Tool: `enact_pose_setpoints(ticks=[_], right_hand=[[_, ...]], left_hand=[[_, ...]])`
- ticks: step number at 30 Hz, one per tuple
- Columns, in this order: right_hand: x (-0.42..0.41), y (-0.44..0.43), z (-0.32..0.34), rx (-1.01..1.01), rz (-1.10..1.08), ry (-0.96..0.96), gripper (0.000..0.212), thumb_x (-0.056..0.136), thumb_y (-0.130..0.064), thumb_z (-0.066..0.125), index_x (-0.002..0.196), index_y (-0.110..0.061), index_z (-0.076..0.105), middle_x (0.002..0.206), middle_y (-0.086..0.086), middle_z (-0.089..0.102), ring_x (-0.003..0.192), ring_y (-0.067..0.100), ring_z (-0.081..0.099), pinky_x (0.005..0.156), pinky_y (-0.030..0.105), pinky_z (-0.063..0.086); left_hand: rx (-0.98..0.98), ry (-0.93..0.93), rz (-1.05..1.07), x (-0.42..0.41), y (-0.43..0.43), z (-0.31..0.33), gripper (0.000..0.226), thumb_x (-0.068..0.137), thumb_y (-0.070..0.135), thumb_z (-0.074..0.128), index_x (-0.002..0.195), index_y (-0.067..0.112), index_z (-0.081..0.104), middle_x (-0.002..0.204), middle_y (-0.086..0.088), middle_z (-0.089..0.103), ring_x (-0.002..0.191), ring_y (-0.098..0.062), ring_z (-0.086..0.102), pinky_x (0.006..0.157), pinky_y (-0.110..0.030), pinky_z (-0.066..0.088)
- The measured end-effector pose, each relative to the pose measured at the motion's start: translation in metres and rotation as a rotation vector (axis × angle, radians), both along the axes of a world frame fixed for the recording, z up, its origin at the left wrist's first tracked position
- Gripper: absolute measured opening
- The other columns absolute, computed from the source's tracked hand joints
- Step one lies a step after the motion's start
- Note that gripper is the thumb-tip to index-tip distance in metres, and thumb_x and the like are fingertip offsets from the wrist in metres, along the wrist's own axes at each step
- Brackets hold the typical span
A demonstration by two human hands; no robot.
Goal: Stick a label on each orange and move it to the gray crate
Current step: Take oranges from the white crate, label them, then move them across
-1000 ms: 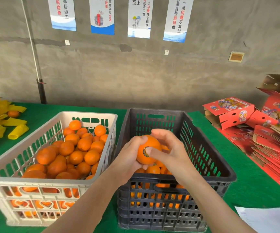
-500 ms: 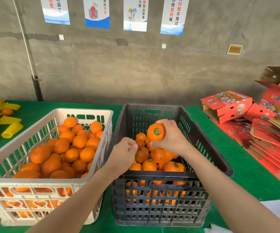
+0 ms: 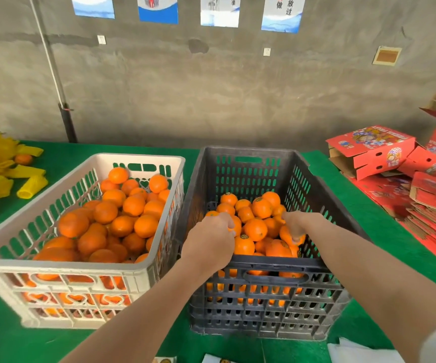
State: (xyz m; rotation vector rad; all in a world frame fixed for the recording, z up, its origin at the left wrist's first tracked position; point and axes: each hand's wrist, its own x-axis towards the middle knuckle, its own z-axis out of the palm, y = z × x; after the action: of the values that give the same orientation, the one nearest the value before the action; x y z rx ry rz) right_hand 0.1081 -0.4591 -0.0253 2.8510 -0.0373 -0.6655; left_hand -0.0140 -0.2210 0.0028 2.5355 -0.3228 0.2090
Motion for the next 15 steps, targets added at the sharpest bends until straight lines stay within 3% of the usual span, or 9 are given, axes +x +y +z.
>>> enact_pose_setpoints(ticks=[2, 4, 7, 9, 11, 13, 15], right_hand=[[-0.001, 0.004, 0.006, 0.020, 0.047, -0.101, 0.060, 0.085, -0.016, 0.066, 0.137, -0.009, 0.038, 0.135, 0.016, 0.045, 0.119, 0.034, 0.049, 0.093, 0.042, 0.048], [-0.004, 0.014, 0.019, 0.176, 0.086, -0.361, 0.050, 0.087, -0.018, 0.062, 0.132, -0.008, 0.044, 0.136, 0.017, 0.043, 0.120, 0.036, 0.046, 0.097, 0.049, 0.044], [-0.025, 0.046, 0.044, 0.521, 0.191, -0.788, 0.041, 0.087, -0.013, 0.064, 0.125, -0.005, 0.056, 0.131, 0.019, 0.052, 0.117, 0.035, 0.052, 0.101, 0.042, 0.042], [-0.050, 0.076, 0.056, 0.701, 0.305, -0.981, 0.026, 0.086, -0.007, 0.065, 0.111, -0.001, 0.065, 0.115, 0.018, 0.063, 0.103, 0.033, 0.061, 0.091, 0.037, 0.045], [-0.077, 0.109, 0.063, 0.833, 0.439, -1.064, 0.015, 0.082, 0.001, 0.067, 0.098, 0.001, 0.069, 0.097, 0.016, 0.068, 0.088, 0.028, 0.064, 0.080, 0.033, 0.047], [-0.099, 0.140, 0.069, 0.891, 0.547, -1.095, 0.012, 0.080, 0.006, 0.067, 0.090, 0.001, 0.070, 0.088, 0.014, 0.069, 0.080, 0.019, 0.062, 0.075, 0.030, 0.049], [-0.112, 0.165, 0.074, 0.936, 0.603, -1.085, 0.011, 0.081, 0.007, 0.066, 0.088, 0.000, 0.070, 0.083, 0.011, 0.069, 0.076, 0.014, 0.058, 0.073, 0.021, 0.046]], left_hand=[[0.016, 0.000, 0.007, -0.002, 0.000, 0.004, 0.014, 0.098, 0.025, 0.049, 0.108, 0.018, 0.055, 0.091, -0.004, 0.062, 0.083, -0.022, 0.060, 0.070, -0.037, 0.052], [0.042, -0.002, 0.021, -0.004, -0.001, 0.007, 0.015, 0.097, 0.024, 0.050, 0.108, 0.016, 0.056, 0.095, -0.006, 0.063, 0.083, -0.023, 0.061, 0.070, -0.038, 0.054], [0.037, -0.009, -0.008, -0.007, 0.000, 0.009, 0.016, 0.097, 0.021, 0.050, 0.108, 0.012, 0.057, 0.082, -0.003, 0.059, 0.073, -0.020, 0.059, 0.063, -0.038, 0.054], [-0.031, -0.016, -0.043, -0.009, 0.002, 0.010, 0.016, 0.096, 0.021, 0.051, 0.108, 0.011, 0.056, 0.072, 0.003, 0.052, 0.071, -0.018, 0.058, 0.062, -0.034, 0.052], [-0.198, -0.034, -0.075, -0.011, 0.006, 0.011, 0.011, 0.094, 0.018, 0.055, 0.103, 0.011, 0.057, 0.069, 0.006, 0.053, 0.072, -0.013, 0.060, 0.064, -0.022, 0.048], [-0.409, -0.086, -0.077, -0.016, 0.019, 0.013, 0.009, 0.089, 0.007, 0.057, 0.090, 0.015, 0.053, 0.065, 0.011, 0.051, 0.063, -0.002, 0.055, 0.058, -0.009, 0.040], [-0.623, -0.098, -0.010, -0.018, 0.045, 0.010, 0.018, 0.087, 0.001, 0.055, 0.089, 0.018, 0.052, 0.073, 0.006, 0.057, 0.068, -0.003, 0.056, 0.062, -0.013, 0.045]])
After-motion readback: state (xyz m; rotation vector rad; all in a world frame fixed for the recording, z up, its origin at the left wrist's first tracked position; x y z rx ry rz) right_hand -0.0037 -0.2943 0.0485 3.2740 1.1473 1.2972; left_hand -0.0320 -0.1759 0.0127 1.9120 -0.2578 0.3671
